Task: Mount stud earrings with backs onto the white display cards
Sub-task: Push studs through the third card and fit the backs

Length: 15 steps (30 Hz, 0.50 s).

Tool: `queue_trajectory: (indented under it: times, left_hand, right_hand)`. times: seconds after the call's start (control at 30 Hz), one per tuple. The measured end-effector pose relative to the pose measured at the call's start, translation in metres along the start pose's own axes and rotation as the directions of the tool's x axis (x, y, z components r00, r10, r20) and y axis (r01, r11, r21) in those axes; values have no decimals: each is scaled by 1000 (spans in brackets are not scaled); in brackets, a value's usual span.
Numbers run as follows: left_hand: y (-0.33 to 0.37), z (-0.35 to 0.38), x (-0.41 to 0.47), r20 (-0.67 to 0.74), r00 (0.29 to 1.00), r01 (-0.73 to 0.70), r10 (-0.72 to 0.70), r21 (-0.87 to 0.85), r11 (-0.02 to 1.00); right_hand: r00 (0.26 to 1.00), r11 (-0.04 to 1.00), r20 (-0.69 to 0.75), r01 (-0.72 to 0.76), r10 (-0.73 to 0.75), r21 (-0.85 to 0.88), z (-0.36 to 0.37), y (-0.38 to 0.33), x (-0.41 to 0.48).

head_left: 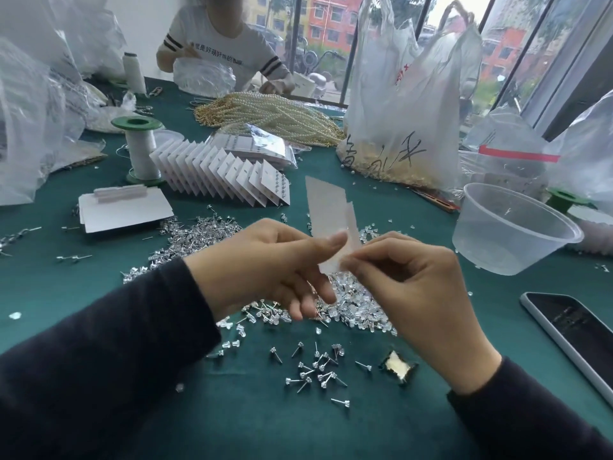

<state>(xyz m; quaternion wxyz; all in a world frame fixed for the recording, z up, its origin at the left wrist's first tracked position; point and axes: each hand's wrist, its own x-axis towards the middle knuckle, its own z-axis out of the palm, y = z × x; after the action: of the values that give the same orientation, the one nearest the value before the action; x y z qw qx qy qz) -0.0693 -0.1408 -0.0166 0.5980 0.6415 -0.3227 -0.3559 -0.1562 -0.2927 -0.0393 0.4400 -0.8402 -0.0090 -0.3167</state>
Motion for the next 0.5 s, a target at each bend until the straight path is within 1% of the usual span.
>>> queue_trajectory:
  times: [0.03,0.07,0.1,0.13,0.17,0.2,0.23,0.3,0.37,0.5]
  left_hand:
    - [2,-5,-2,21,1000,8,-10,81,997]
    - [3,-10,-3,33,999,1,-9,235,972]
    - [3,-13,-5,44,999,-16,-3,429,903]
    - [1,-15,-6,62,998,-34,-4,597,802]
    - [-1,-14,-7,76,997,-43,-17,716,697]
    - [-5,-12,-7,84,996,-49,-28,790,611]
    - [-7,-9,-7,90,995,-56,-35,829,556]
    - [-11,-2,-6,92,995,-66,-26,860,506]
    - [-13,1,-5,94,996,-83,2,868,489]
    - [-15,1,-6,124,991,-131,45,863,487]
  right_hand:
    - [999,998,-16,-42,43,55,-4,0,2]
    - [994,985,-40,-98,105,139,-9,0,4]
    - [982,960,-66,-159,179,232,-13,1,7]
    - [964,922,-78,-218,255,319,-18,4,9]
    - [943,874,-69,-272,325,403,-21,7,11]
    - [922,815,-46,-316,386,486,-23,8,13]
    - [901,750,-14,-352,433,560,-25,9,14]
    - [864,639,55,-411,500,651,-28,8,16]
    - [831,566,115,-466,545,680,-31,9,17]
    - [807,400,211,-478,552,782,-31,11,19]
